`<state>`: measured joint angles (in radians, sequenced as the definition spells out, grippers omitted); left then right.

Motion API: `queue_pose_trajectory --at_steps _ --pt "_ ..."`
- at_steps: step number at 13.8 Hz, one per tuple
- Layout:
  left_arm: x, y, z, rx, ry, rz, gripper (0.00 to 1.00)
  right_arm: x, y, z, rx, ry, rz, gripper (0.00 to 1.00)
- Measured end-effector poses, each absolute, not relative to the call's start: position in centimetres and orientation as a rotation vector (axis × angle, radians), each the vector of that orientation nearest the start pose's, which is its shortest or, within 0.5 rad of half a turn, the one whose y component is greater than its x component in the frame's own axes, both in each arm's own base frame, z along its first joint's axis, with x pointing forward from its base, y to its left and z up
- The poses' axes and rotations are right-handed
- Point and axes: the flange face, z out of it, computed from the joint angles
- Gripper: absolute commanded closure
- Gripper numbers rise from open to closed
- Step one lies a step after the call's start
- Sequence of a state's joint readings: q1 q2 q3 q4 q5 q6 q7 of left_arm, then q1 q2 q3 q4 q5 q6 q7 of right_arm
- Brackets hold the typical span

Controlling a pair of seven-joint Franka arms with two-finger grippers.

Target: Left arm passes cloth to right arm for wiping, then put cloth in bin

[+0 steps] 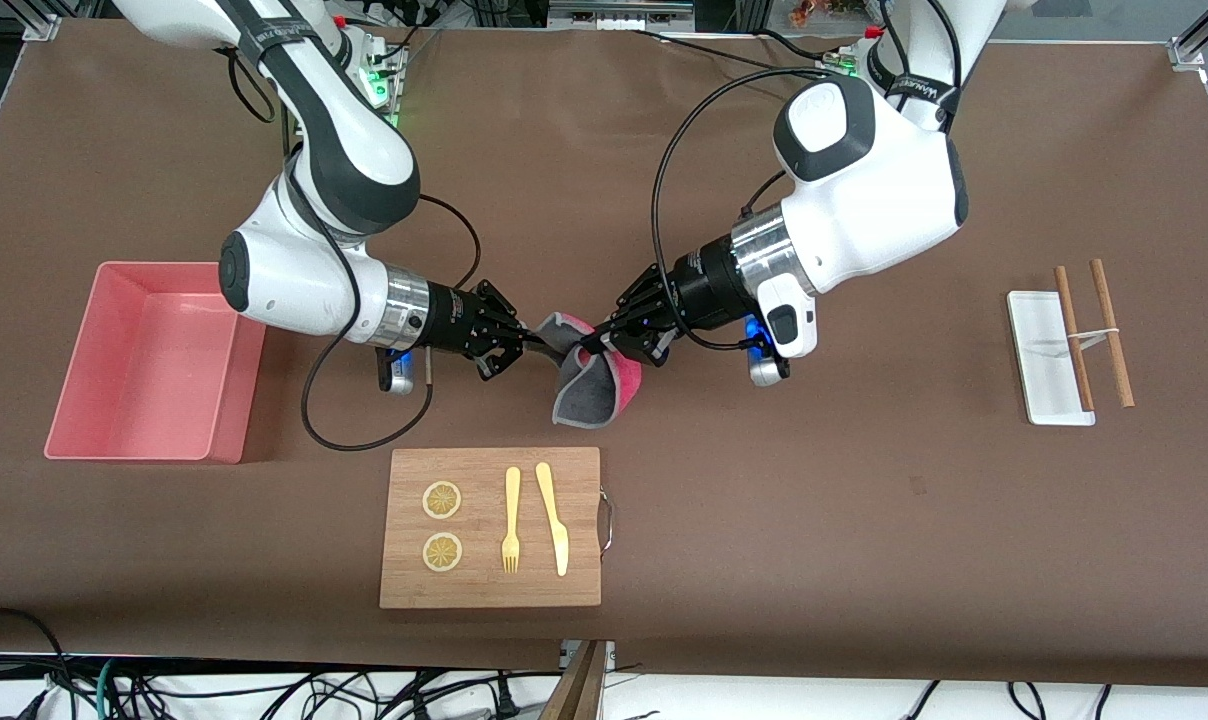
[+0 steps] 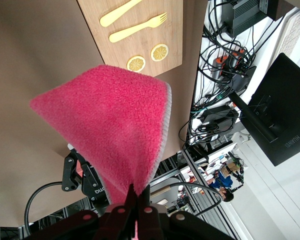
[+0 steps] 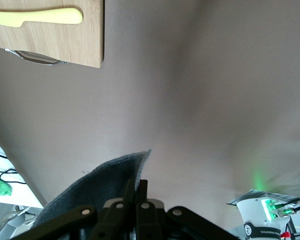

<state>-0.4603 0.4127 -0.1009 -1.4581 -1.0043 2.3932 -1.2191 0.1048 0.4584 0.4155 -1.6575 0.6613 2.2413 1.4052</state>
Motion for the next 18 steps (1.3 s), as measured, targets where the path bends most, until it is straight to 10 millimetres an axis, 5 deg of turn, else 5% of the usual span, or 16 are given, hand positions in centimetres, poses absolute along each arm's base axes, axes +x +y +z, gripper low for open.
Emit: queue_pose_trajectory --at_steps 1,2,11,18 --pt "61.6 -38.0 51.1 1.755 1.291 -0.468 0.57 60.5 32.6 38.7 -1.999 1.56 0.682 1.0" --pt "61.7 -37.9 51.2 1.755 1.291 -0.467 0.01 60.5 32.6 38.7 -2.001 1.557 0.682 1.0" --pt "62.3 -36.5 53.0 1.806 1.264 -0.397 0.0 60.3 32.8 38.7 -2.012 1.545 0.688 1.0" --pt "62.2 -32.4 52.1 2.293 1.178 -0.213 0.0 55.7 37.0 35.3 -2.259 1.454 0.841 1.0"
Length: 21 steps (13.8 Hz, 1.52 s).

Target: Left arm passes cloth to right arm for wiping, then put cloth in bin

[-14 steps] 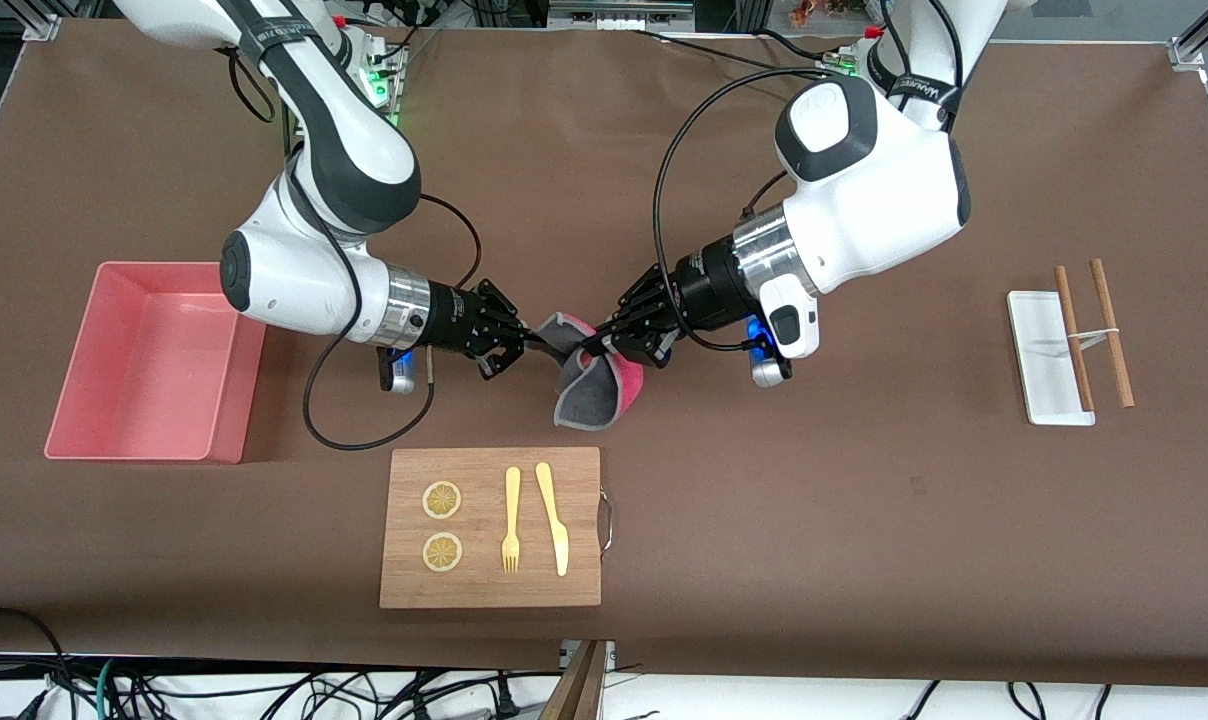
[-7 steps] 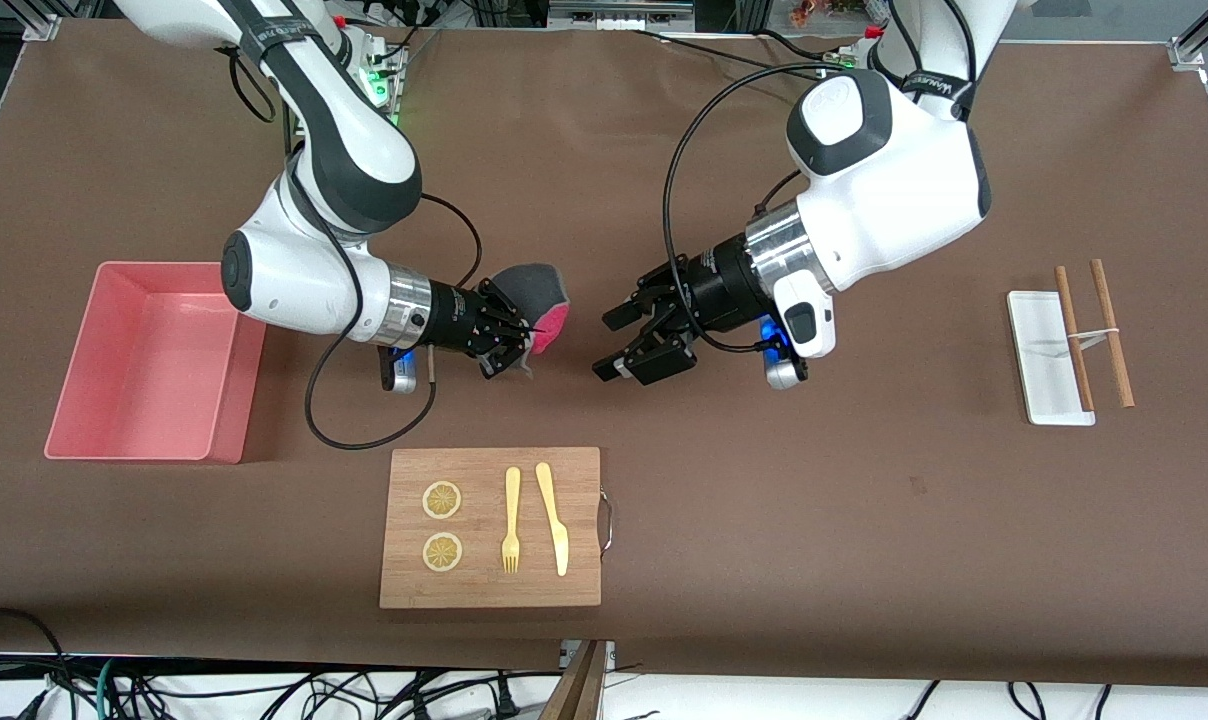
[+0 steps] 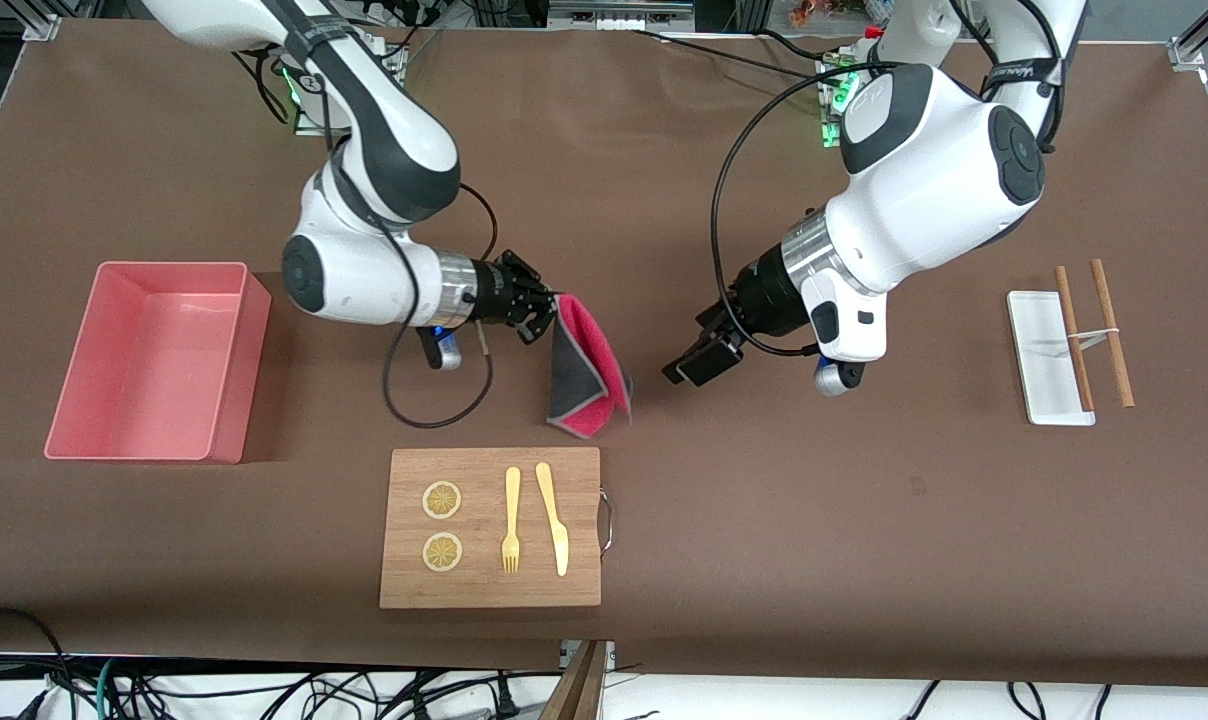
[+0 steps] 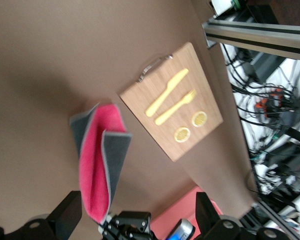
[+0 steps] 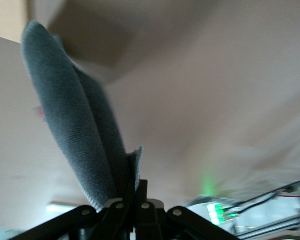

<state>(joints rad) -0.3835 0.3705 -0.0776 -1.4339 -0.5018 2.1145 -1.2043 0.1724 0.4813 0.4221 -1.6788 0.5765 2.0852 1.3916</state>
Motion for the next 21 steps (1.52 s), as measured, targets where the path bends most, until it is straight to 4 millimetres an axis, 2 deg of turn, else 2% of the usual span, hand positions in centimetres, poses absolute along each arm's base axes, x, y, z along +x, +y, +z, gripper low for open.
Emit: queue_pose_trajectory --at_steps 2,4,7,10,13,14,17,19,21 --pt "62.1 -31.2 51.6 2.411 1.092 -0.201 0.0 53.9 37.3 32.8 -2.392 1.375 0.897 1.0" --pt "62.3 -29.1 51.0 2.541 0.959 -0.186 0.0 52.5 36.5 30.0 -2.521 1.271 0.905 1.0" --pt "63.0 -25.8 50.2 2.701 0.788 -0.148 0.0 52.6 33.2 27.4 -2.667 1.126 0.864 1.0" --pt "63.1 -23.0 49.7 2.859 0.573 -0.125 0.0 55.1 26.4 26.2 -2.774 0.951 0.852 1.0" --pt "62.7 -19.7 50.9 2.98 0.296 -0.116 0.0 57.5 17.9 25.1 -2.871 0.803 0.819 1.0" --pt "62.6 -18.9 51.3 2.996 0.232 -0.123 0.0 57.9 15.9 24.8 -2.908 0.768 0.803 1.0" --pt "62.5 -16.1 52.1 3.011 0.071 -0.144 0.0 58.7 12.1 25.1 -2.992 0.644 0.768 1.0" --pt "62.6 -14.0 53.0 3.011 -0.022 -0.116 0.0 59.5 9.2 26.1 -3.032 0.526 0.719 1.0" --pt "62.4 -11.0 54.4 3.051 -0.106 -0.08 0.0 60.3 6.0 27.3 -3.11 0.376 0.664 1.0"
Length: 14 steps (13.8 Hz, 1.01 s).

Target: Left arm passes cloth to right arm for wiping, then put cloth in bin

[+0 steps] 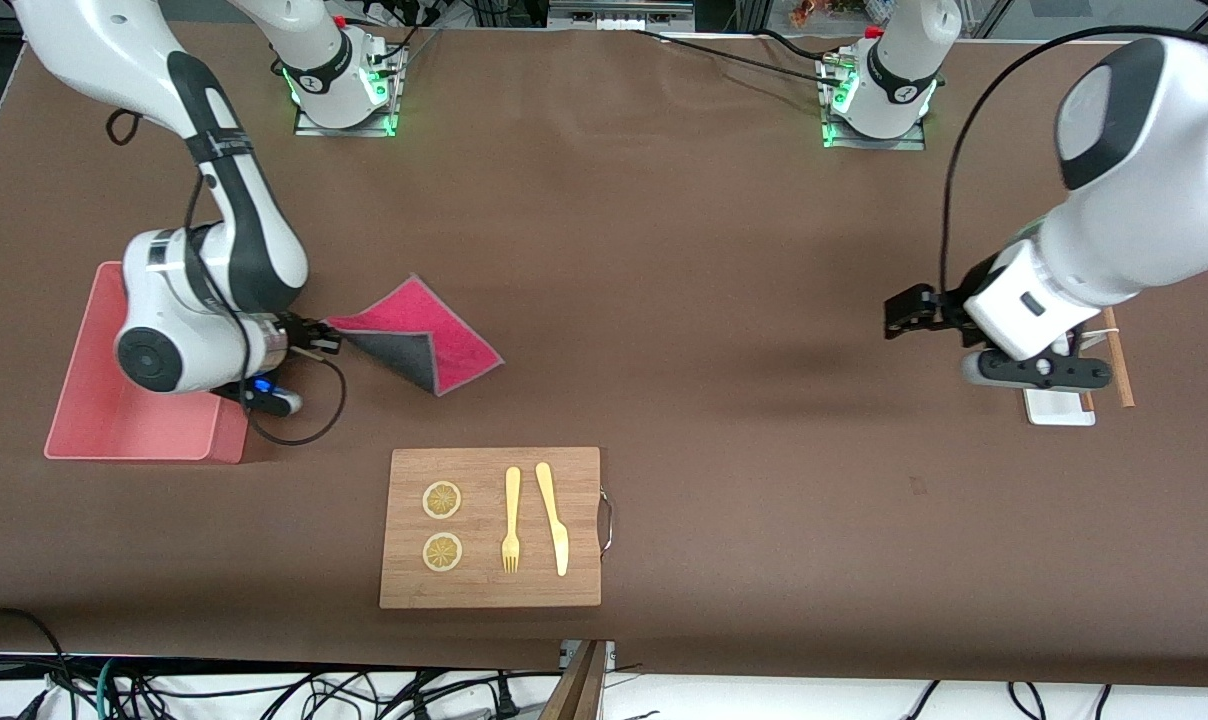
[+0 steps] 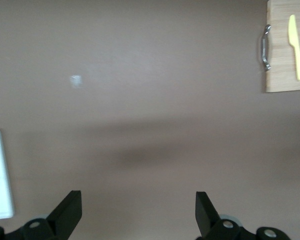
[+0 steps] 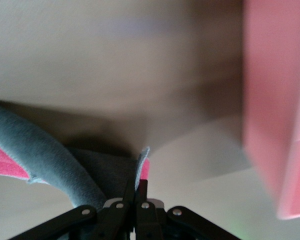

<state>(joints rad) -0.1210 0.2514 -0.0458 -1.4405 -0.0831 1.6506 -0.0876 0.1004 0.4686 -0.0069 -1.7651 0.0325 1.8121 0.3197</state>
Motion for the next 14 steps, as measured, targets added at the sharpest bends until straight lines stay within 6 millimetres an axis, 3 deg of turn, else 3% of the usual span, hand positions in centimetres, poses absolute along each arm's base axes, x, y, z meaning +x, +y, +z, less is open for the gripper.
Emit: queue_pose_trajectory --at_steps 2,4,5,8,11,14 --pt "61.4 -7.7 55.6 -3.15 0.125 0.064 0.0 61.0 4.4 28.3 -3.162 0.289 0.625 1.0" --pt "59.6 -5.0 56.2 -3.134 0.091 0.067 0.0 61.2 5.4 28.6 -3.16 0.3 0.61 1.0" --pt "58.6 -4.1 56.4 -3.134 0.081 0.066 0.0 61.1 6.9 28.6 -3.151 0.344 0.604 1.0" --pt "56.1 -3.8 56.3 -3.129 0.084 0.093 0.0 60.3 15.1 28.4 -3.121 0.535 0.535 1.0" --pt "55.8 -4.1 55.6 -3.127 0.095 0.114 0.0 58.6 24.2 27.1 -3.057 0.744 0.449 1.0" --pt "55.8 -4.2 55.4 -3.127 0.096 0.112 0.0 56.7 31.6 26.5 -2.915 0.926 0.397 1.0"
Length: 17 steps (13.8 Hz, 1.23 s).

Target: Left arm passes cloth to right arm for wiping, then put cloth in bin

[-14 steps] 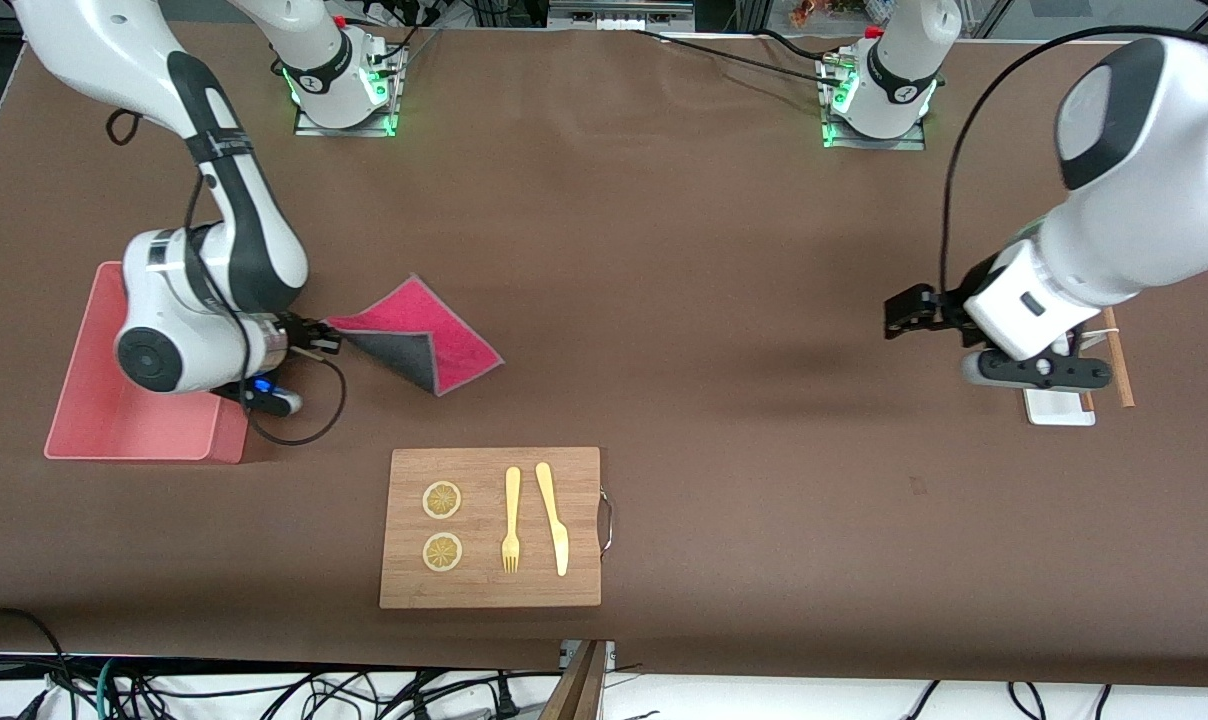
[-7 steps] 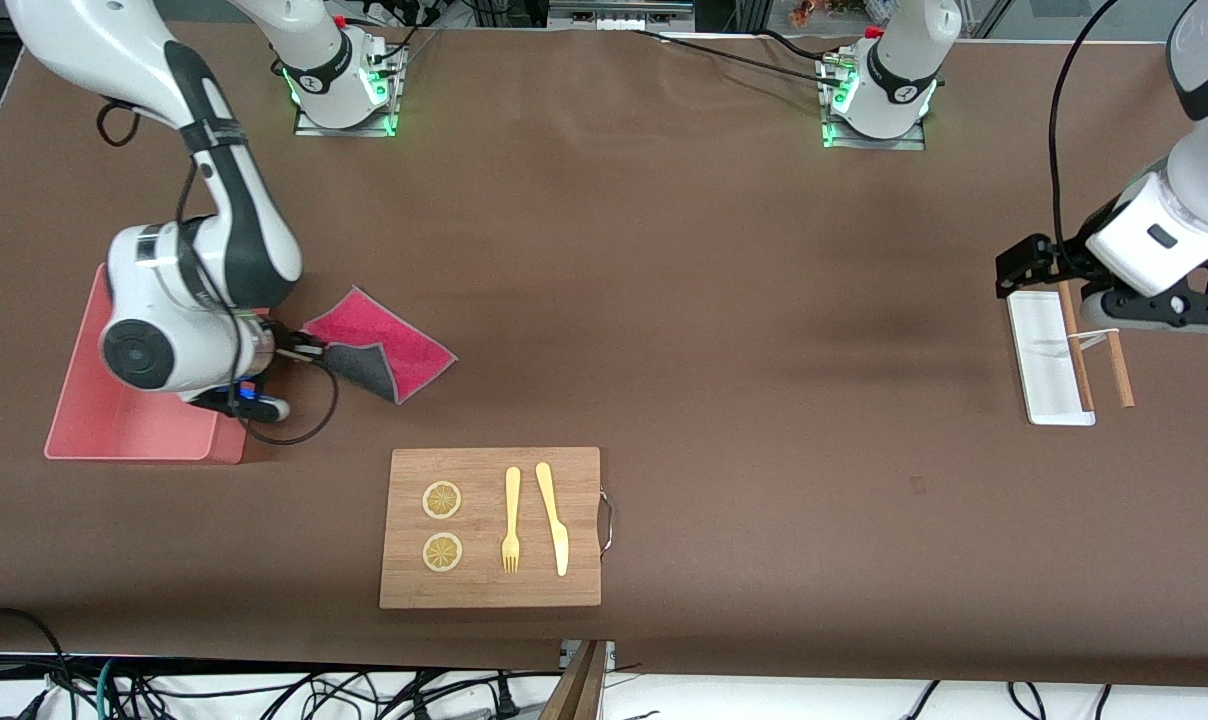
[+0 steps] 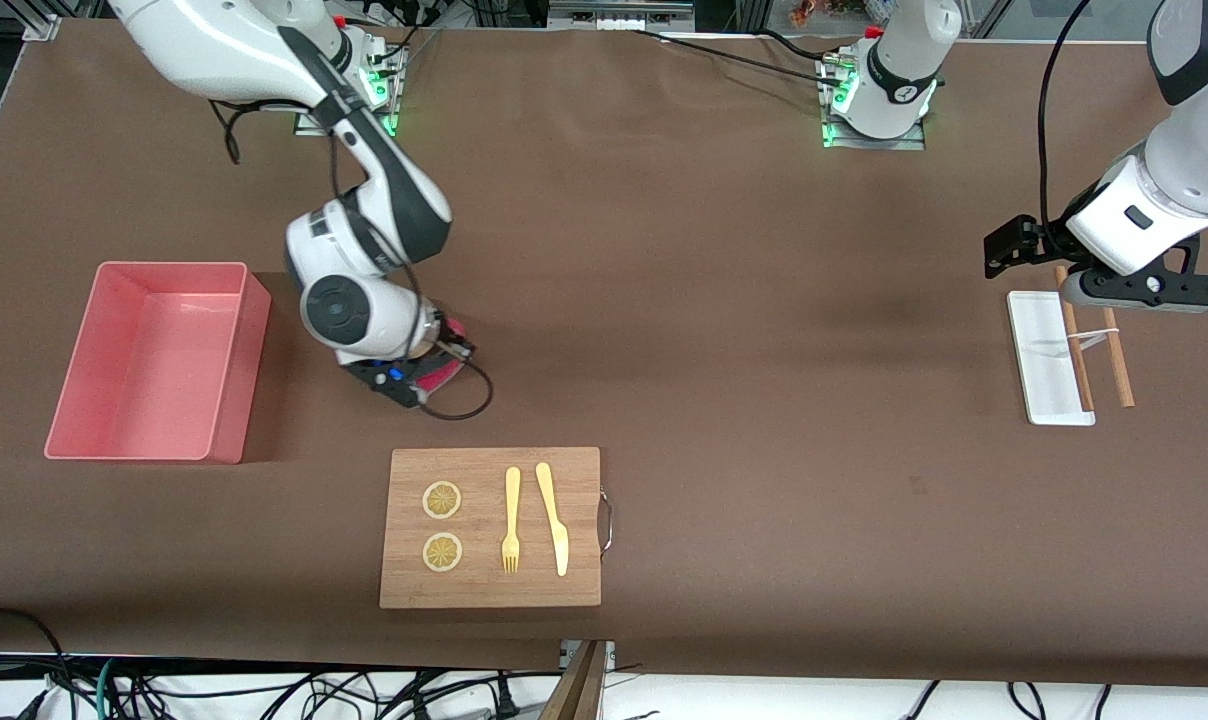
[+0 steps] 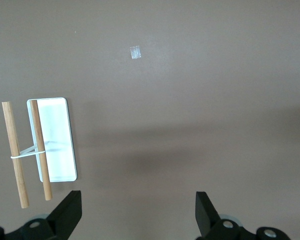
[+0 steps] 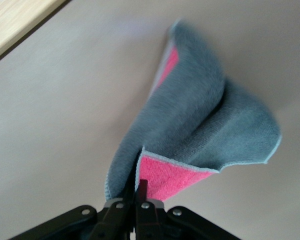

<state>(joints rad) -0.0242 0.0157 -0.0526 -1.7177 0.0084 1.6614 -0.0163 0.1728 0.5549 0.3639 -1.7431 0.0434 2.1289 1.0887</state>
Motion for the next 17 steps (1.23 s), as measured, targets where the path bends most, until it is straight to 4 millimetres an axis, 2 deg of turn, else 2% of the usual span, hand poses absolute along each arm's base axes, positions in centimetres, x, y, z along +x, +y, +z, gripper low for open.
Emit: queue_pose_trajectory --at_steps 2,4,7,10,12,14,15,17 --pt "55.8 -4.3 55.4 -3.127 0.1 0.112 0.0 55.6 35.4 26.6 -2.811 1.007 0.381 1.0" --pt "55.8 -4.4 55.4 -3.127 0.102 0.111 0.0 55.0 37.9 26.6 -2.73 1.073 0.342 1.0" --pt "55.8 -4.4 55.4 -3.127 0.103 0.111 0.0 54.8 40.3 26.9 -2.56 1.163 0.336 1.0" --pt "55.8 -4.4 55.4 -3.127 0.103 0.107 0.0 54.8 42.2 28.7 -2.381 1.224 0.367 1.0" --pt "55.8 -4.5 55.4 -3.127 0.104 0.106 0.0 54.6 42.5 28.9 -2.384 1.212 0.381 1.0" --pt "55.8 -4.5 55.4 -3.127 0.104 0.106 0.0 54.4 41.6 27.9 -2.473 1.147 0.436 1.0" --pt "55.8 -4.5 55.4 -3.127 0.105 0.105 0.0 54.5 40.5 27.2 -2.526 1.109 0.469 1.0" --pt "55.8 -4.5 55.4 -3.127 0.105 0.105 0.0 55.5 37.0 26.0 -2.636 1.023 0.542 1.0"
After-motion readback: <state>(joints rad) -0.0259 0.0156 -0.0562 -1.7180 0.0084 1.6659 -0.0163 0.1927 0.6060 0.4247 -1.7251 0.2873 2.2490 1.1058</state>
